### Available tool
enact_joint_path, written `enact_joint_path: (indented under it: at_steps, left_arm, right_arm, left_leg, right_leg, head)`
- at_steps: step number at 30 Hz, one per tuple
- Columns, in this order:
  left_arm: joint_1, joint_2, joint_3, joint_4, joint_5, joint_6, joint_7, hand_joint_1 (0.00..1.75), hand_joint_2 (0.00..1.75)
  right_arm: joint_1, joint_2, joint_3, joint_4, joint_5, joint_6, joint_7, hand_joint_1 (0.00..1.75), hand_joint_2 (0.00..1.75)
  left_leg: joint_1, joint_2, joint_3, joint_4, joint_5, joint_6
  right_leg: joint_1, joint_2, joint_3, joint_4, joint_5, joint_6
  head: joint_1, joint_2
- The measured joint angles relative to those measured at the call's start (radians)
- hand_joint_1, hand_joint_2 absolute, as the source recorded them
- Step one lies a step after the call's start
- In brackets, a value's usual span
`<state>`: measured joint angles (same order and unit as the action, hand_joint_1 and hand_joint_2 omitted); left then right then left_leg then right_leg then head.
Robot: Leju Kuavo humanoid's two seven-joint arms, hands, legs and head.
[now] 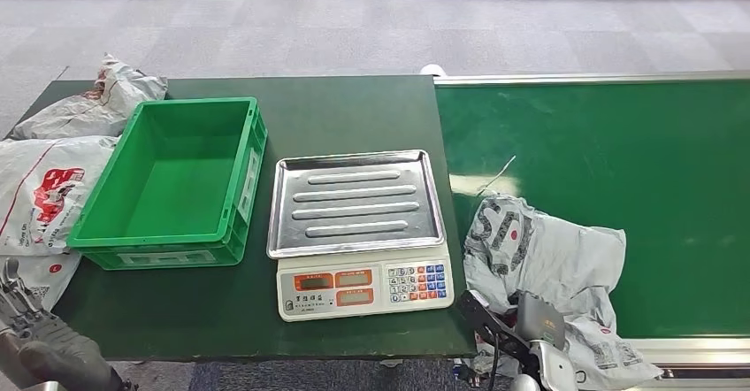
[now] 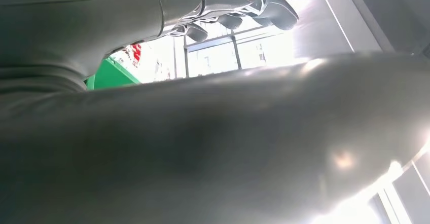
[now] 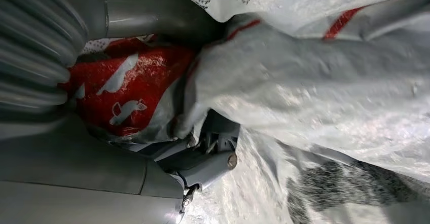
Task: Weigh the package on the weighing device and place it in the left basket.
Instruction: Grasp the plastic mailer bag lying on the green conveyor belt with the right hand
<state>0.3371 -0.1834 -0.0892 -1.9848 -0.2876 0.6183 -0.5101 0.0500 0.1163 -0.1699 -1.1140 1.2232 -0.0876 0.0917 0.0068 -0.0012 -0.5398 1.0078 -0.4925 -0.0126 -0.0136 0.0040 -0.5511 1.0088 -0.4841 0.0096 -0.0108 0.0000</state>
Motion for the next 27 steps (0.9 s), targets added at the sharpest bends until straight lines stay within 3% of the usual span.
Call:
enact_joint_path:
  at_steps: [9, 19, 23, 27]
  left_arm:
    - [0.017, -0.005, 0.002, -0.012, 0.009, -0.010, -0.014, 0.00, 0.00]
    - [0.025, -0.012, 0.008, -0.011, 0.037, -0.038, -0.041, 0.00, 0.00]
    - [0.012, -0.024, 0.009, -0.007, 0.028, -0.060, -0.047, 0.00, 0.00]
    - [-0.008, -0.033, 0.009, 0.004, 0.018, -0.064, -0.049, 0.00, 0.00]
  right_arm:
    - [0.053, 0.014, -0.014, -0.158, 0.074, -0.028, 0.025, 1.75, 1.75]
    - [-0.008, -0.045, -0.006, -0.337, 0.142, -0.125, 0.044, 1.75, 1.75]
    - [-0.129, -0.082, 0.068, -0.343, 0.173, -0.143, 0.033, 1.75, 1.75]
    - [-0.344, -0.118, 0.196, -0.290, 0.199, -0.113, 0.030, 1.75, 1.75]
  left_leg:
    - [0.000, 0.000, -0.005, 0.000, 0.000, 0.000]
    - [0.000, 0.000, -0.011, 0.000, 0.001, 0.000]
    - [0.000, 0.003, -0.015, 0.000, 0.001, 0.000]
    - [0.000, 0.004, -0.016, 0.000, 0.006, -0.001]
  right_leg:
    - [0.000, 0.000, -0.004, 0.000, 0.000, 0.000]
    - [-0.001, 0.001, -0.005, 0.000, 0.001, 0.001]
    - [-0.001, 0.003, -0.007, 0.000, 0.003, 0.001]
    - [-0.001, 0.004, -0.010, 0.001, 0.007, 0.000]
  head:
    - [0.000, 0.000]
    - [0.000, 0.000]
    - [0.000, 0.000]
    - [0.000, 0.000]
